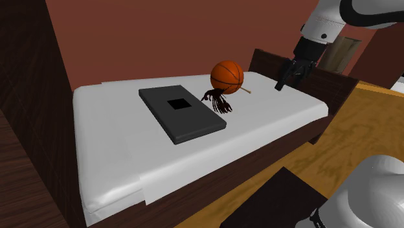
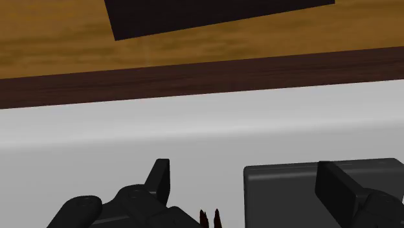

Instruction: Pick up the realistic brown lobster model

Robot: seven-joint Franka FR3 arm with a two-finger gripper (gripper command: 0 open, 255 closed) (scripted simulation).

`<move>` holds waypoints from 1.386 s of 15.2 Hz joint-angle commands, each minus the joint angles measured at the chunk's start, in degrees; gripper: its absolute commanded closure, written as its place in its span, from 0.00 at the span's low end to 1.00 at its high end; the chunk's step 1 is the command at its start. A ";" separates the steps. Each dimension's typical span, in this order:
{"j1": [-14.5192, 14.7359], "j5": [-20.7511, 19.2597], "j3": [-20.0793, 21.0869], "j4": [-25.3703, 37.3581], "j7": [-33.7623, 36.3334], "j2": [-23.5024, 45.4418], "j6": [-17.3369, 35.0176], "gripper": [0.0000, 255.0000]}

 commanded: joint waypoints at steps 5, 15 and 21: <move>0.24 -0.61 -1.84 3.55 -2.99 8.96 4.11 0.00; 0.88 0.05 -5.32 17.76 -10.55 32.38 9.98 0.00; 0.66 1.64 -6.32 30.16 -14.98 47.04 10.12 0.00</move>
